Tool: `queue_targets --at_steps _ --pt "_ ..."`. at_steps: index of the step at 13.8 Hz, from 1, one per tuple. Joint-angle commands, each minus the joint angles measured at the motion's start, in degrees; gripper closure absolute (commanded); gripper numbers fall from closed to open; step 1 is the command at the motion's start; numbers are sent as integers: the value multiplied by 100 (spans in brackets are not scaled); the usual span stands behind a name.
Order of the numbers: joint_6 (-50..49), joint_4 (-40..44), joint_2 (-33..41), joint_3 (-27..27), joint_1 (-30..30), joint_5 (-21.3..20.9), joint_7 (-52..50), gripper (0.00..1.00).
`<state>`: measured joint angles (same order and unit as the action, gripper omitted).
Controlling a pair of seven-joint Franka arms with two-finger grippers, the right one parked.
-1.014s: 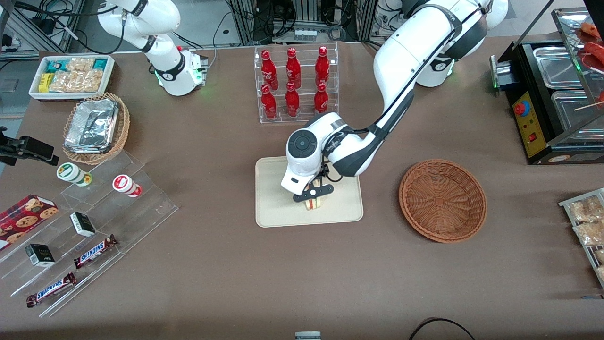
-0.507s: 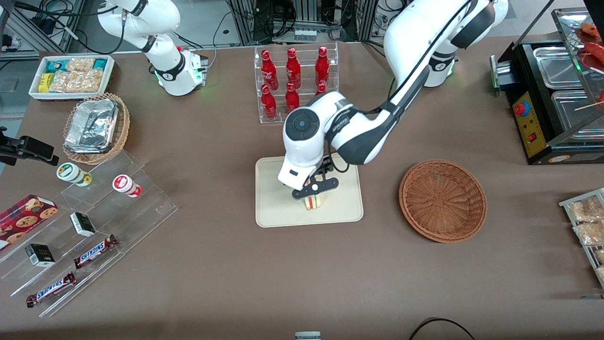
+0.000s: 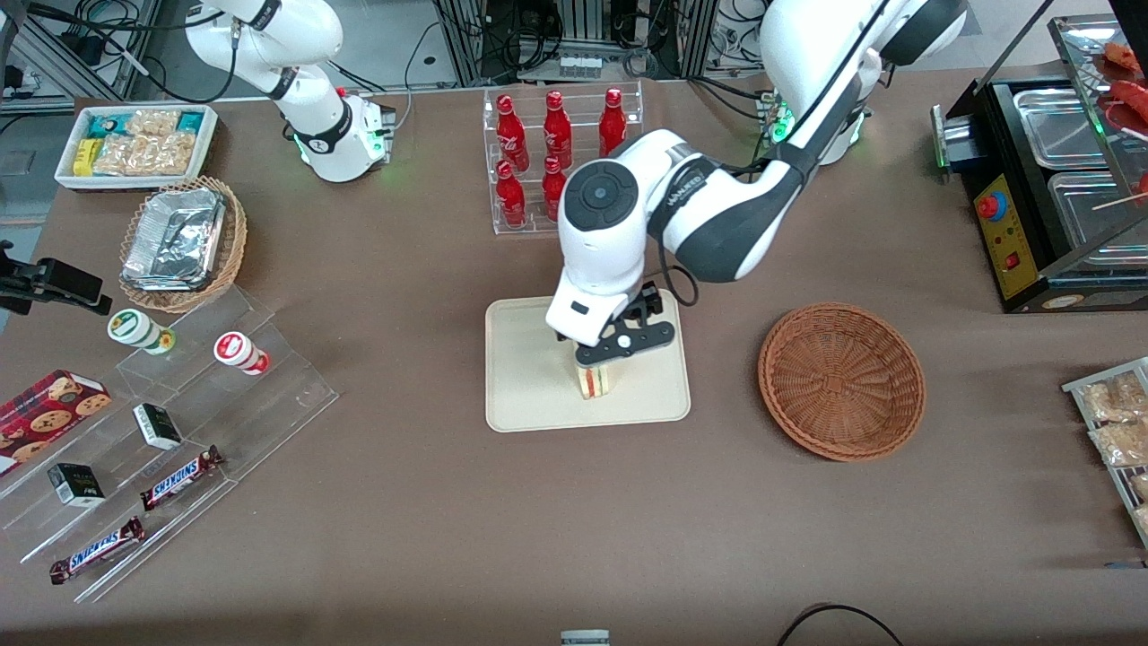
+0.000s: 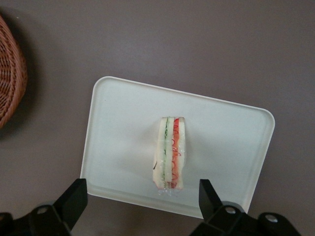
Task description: Place sandwich from basket to tray
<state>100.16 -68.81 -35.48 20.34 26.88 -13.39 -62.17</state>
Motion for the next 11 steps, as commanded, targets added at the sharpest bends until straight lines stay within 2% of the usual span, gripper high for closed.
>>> queue_targets --at_steps 1,3,11 --pt "-330 -88 305 -109 -418 64 161 0" --pt "-576 -429 576 -135 -700 135 676 0" --pt "-550 -1775 1657 -127 -2106 196 2857 0"
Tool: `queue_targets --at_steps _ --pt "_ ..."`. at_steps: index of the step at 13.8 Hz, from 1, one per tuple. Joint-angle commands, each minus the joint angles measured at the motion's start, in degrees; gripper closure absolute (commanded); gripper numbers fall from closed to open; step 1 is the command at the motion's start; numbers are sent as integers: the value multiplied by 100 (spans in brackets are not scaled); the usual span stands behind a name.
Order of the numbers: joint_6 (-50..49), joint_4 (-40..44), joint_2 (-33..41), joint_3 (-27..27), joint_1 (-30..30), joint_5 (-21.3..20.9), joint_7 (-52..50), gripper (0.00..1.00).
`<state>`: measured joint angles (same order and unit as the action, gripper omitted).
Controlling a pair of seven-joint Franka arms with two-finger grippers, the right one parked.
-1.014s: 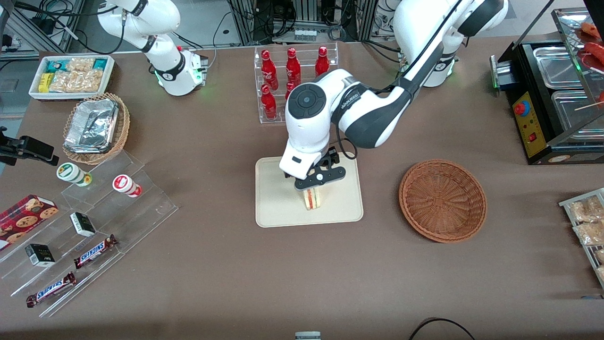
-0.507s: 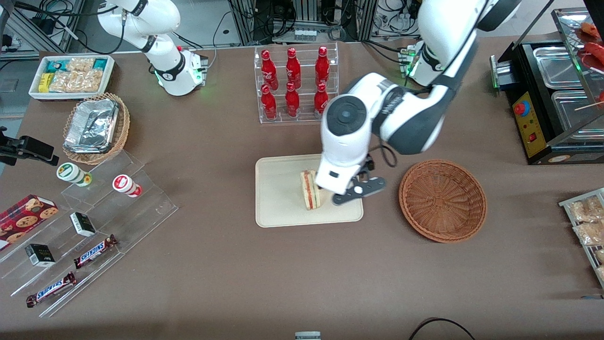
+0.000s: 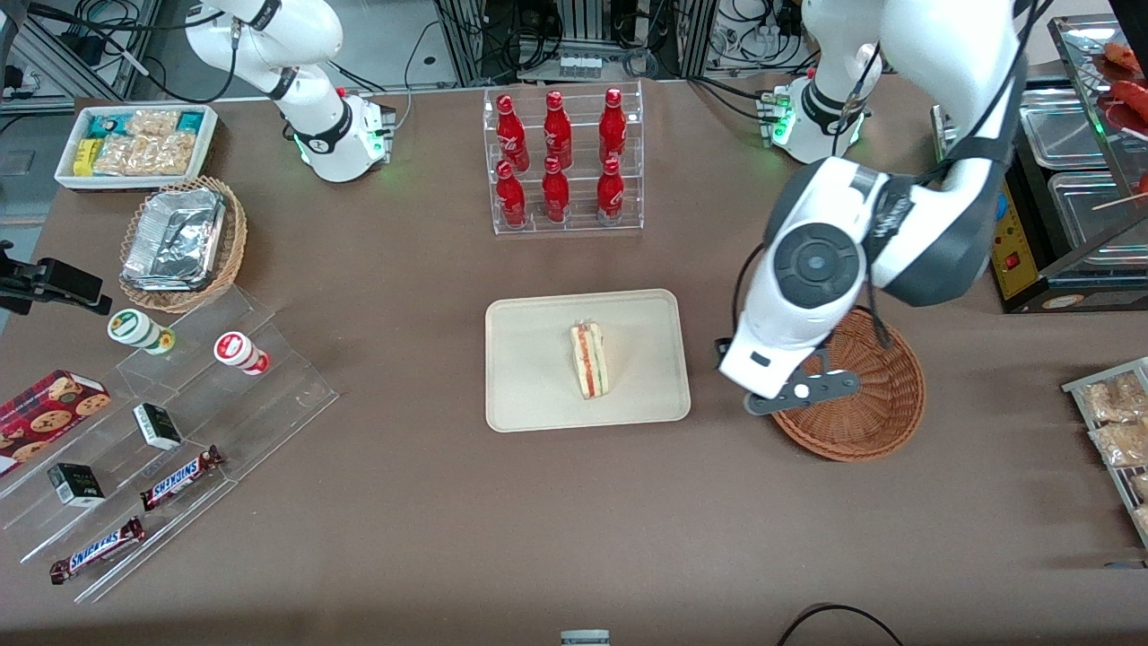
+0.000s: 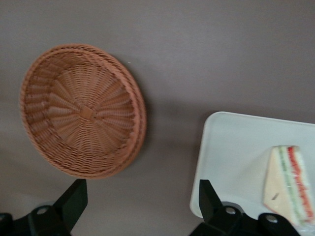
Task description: Place sandwich from basket to tray
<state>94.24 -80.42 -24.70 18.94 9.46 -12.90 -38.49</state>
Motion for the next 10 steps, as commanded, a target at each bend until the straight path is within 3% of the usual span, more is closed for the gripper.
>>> queue_targets --at_steps 1,4,6,10 --pt "24 -694 711 13 -531 278 761 0" --pt "-3 -1088 1193 4 -1155 375 1780 0" --pt "24 -1528 1676 -31 -1515 742 2448 0" --pt "-168 -1732 2179 -364 -1421 903 3092 0"
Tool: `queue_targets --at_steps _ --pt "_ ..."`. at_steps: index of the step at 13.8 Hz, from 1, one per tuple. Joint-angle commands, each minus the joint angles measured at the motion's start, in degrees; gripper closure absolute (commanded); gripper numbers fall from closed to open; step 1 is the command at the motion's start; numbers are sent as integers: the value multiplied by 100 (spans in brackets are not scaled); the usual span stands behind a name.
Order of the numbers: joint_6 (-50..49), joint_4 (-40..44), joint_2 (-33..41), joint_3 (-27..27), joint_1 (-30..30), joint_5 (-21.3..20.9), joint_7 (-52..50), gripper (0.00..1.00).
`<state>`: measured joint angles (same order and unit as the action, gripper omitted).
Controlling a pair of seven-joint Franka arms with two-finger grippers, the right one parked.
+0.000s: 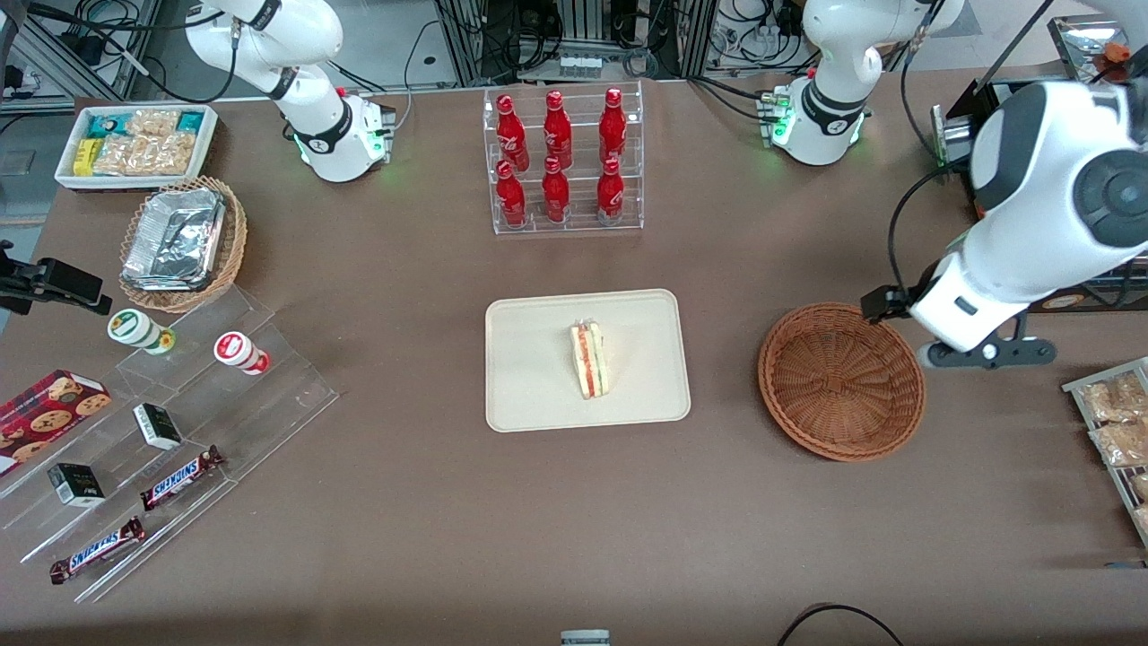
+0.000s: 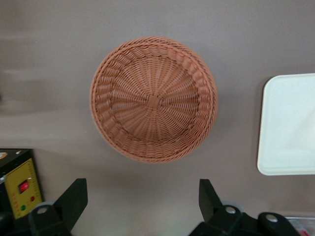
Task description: Place sandwich from basket to tray
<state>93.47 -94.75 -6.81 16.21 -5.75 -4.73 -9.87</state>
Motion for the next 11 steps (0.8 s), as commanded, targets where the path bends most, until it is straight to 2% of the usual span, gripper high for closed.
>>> queue_targets --at_steps 1,5,7,11 --pt "-126 -298 461 -188 144 95 406 0" --pt "-504 -281 847 -960 644 235 1162 0" --pt "-627 -272 1006 -1540 1004 271 1531 0" --pt "-821 -219 1164 -1639 1040 288 1743 0"
